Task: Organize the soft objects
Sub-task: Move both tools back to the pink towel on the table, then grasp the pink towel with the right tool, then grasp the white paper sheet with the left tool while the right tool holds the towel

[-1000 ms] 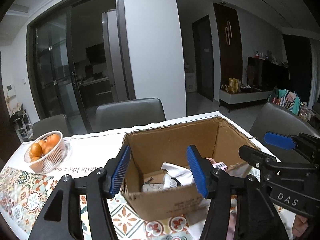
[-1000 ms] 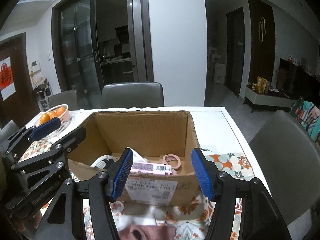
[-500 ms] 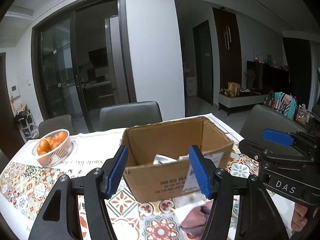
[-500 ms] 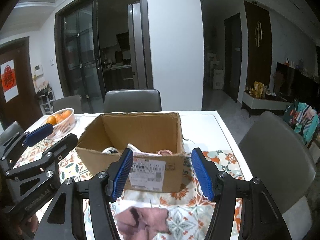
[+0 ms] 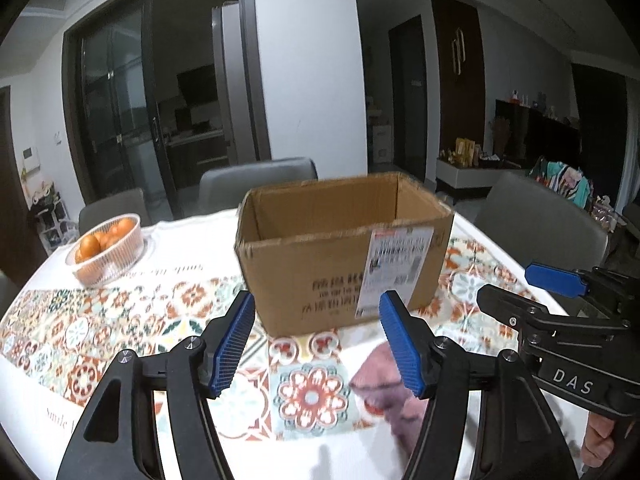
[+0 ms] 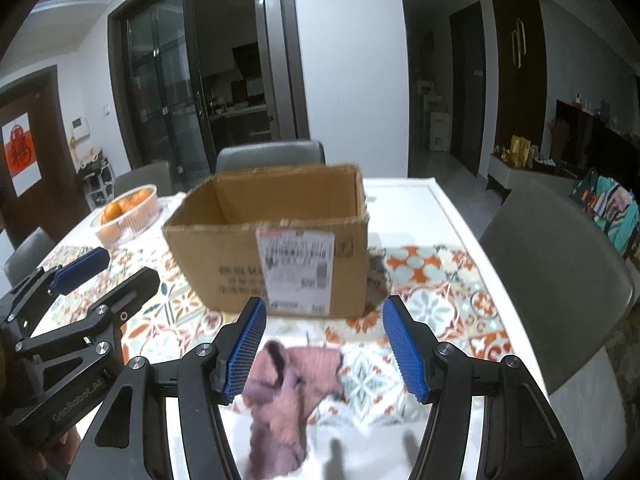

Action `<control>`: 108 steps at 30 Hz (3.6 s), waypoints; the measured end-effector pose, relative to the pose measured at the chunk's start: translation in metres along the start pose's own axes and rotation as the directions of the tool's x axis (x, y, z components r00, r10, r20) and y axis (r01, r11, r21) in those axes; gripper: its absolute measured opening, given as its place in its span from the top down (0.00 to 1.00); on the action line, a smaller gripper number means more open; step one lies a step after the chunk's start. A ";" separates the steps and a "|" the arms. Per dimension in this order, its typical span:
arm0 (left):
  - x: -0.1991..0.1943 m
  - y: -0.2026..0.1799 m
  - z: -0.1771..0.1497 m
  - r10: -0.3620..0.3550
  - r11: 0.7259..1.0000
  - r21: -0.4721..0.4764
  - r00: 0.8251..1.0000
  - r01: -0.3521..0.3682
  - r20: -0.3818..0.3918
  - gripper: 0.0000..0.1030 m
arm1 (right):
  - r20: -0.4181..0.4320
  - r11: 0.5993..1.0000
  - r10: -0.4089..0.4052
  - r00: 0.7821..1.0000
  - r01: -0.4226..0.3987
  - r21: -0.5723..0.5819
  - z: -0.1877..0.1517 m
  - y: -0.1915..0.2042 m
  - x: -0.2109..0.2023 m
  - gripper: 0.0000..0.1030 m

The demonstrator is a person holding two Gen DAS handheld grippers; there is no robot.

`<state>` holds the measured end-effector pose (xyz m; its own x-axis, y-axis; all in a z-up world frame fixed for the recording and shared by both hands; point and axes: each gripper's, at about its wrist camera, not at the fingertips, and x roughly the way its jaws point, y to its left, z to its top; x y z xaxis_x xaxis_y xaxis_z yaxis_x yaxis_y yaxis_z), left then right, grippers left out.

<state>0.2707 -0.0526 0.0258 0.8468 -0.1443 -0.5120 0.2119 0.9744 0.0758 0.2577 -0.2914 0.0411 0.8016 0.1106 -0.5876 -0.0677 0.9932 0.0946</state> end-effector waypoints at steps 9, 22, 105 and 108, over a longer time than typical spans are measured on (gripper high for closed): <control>0.006 0.010 -0.042 0.018 1.000 -0.011 0.995 -0.020 -0.099 0.37 | -0.098 1.000 0.017 0.995 -0.020 -0.024 -0.035 0.016 0.014 0.40; 0.037 0.016 -0.083 0.008 1.000 -0.022 0.968 -0.014 -0.251 0.37 | -0.244 0.996 0.046 0.969 -0.063 -0.064 -0.069 0.027 0.054 0.40; 0.146 -0.062 -0.071 -0.211 0.968 0.056 0.917 0.243 -0.338 0.88 | -0.154 0.984 -0.091 0.984 0.112 0.135 -0.061 -0.044 0.067 0.87; 0.140 -0.061 -0.072 -0.203 0.970 0.062 0.920 0.236 -0.335 0.92 | -0.156 0.984 -0.083 0.984 0.105 0.141 -0.062 -0.044 0.066 0.87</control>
<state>0.3413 -0.1195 -0.1116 0.5726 -0.2724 -0.7732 0.4357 0.9001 0.0055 0.2768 -0.3258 -0.0515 0.7018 0.0321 -0.7117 0.1017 0.9842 0.1447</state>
